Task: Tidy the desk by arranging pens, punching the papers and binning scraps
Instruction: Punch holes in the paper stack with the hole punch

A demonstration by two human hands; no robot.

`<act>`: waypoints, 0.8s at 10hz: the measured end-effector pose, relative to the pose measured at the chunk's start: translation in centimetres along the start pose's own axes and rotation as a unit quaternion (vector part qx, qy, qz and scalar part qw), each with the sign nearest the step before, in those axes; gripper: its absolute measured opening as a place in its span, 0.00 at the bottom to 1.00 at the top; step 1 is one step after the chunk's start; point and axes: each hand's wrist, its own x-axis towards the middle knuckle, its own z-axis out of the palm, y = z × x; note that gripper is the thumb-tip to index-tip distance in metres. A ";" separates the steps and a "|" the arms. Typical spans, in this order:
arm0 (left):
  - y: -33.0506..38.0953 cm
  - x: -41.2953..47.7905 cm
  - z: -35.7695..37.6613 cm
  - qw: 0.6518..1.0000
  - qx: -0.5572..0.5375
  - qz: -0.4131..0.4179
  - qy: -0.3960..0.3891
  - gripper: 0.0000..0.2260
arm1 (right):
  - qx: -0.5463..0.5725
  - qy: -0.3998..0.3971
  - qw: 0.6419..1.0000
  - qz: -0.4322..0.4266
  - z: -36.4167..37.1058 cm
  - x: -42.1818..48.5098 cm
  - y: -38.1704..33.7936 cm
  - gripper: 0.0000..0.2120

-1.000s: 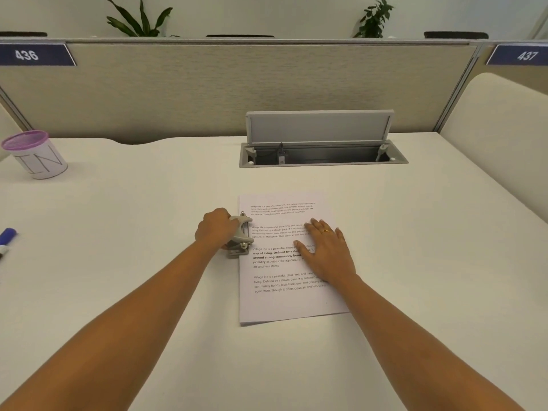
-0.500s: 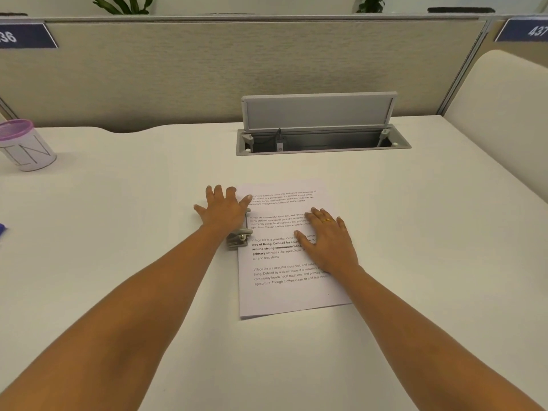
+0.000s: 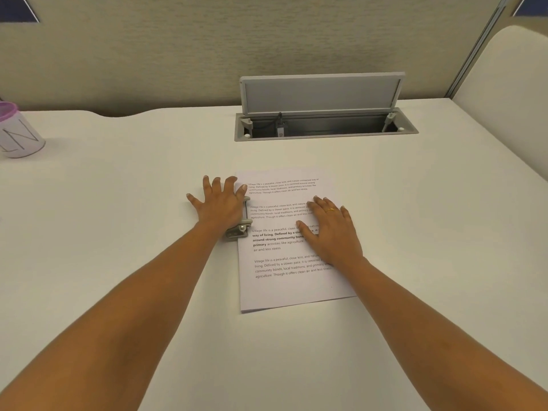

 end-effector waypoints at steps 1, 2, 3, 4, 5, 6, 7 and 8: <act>-0.1 0.0 0.1 1.000 -0.009 0.002 0.002 0.21 | 0.002 -0.001 1.000 0.001 0.0 0.0 0.0 0.27; -0.2 0.1 0.3 1.000 -0.020 0.000 0.002 0.21 | 0.002 -0.004 1.000 0.002 -0.1 0.0 0.0 0.27; -0.2 0.2 0.2 1.000 -0.031 -0.002 -0.002 0.20 | 0.000 -0.004 1.000 0.003 -0.1 0.0 0.0 0.27; -0.3 0.1 0.3 1.000 -0.030 0.002 -0.005 0.20 | 0.000 -0.005 1.000 0.003 -0.1 0.0 0.0 0.27; -0.4 0.0 0.5 0.999 -0.035 0.001 0.004 0.20 | 0.001 -0.003 1.000 0.004 -0.1 0.0 -0.1 0.27; -0.4 -0.1 0.7 0.999 -0.030 0.002 0.009 0.20 | -0.002 -0.003 1.000 0.003 -0.1 -0.1 0.0 0.26; -0.5 -0.1 0.7 1.000 -0.024 0.006 0.011 0.21 | -0.006 -0.006 1.000 0.002 -0.1 -0.1 0.0 0.26; -0.6 0.0 0.9 0.999 -0.038 0.001 0.004 0.22 | -0.006 -0.012 1.000 0.006 -0.1 -0.1 0.0 0.26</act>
